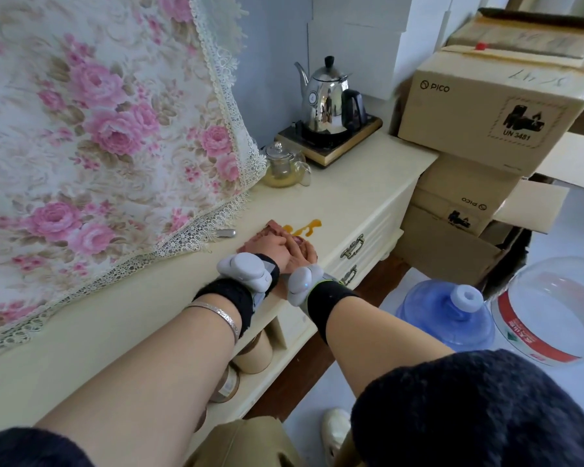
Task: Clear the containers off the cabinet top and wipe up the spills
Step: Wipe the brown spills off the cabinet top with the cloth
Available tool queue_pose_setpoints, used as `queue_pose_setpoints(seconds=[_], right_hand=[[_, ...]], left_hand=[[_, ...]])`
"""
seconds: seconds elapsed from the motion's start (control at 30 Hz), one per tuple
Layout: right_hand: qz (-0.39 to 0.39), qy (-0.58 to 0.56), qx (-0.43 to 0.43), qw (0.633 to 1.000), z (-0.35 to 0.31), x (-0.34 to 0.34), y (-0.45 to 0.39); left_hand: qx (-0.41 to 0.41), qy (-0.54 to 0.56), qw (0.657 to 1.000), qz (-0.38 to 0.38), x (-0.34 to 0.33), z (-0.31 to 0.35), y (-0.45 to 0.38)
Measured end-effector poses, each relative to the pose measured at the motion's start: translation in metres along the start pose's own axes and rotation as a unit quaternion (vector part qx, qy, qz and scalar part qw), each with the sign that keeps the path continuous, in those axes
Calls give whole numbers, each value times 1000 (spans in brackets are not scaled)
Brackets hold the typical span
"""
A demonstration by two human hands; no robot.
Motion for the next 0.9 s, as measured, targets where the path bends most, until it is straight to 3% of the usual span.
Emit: queue_pose_setpoints(seconds=[0.27, 0.6, 0.9], right_hand=[[71, -43, -19, 996, 46, 16, -36], [52, -46, -80, 994, 117, 26, -59], [62, -62, -65, 994, 69, 24, -43]], left_hand=[[-11, 132, 991, 26, 14, 25, -14], [39, 166, 984, 41, 25, 5, -23], [48, 174, 983, 38, 39, -15, -11]])
Point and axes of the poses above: each hand's wrist, its own y-axis away from the middle knuckle, its own x-axis out of the back of the hand, z = x × y, the point moved 9 cm from there along -y, towards the middle knuckle, and after that the axes turned 2 degrees about -y, right-handed, at the moved point
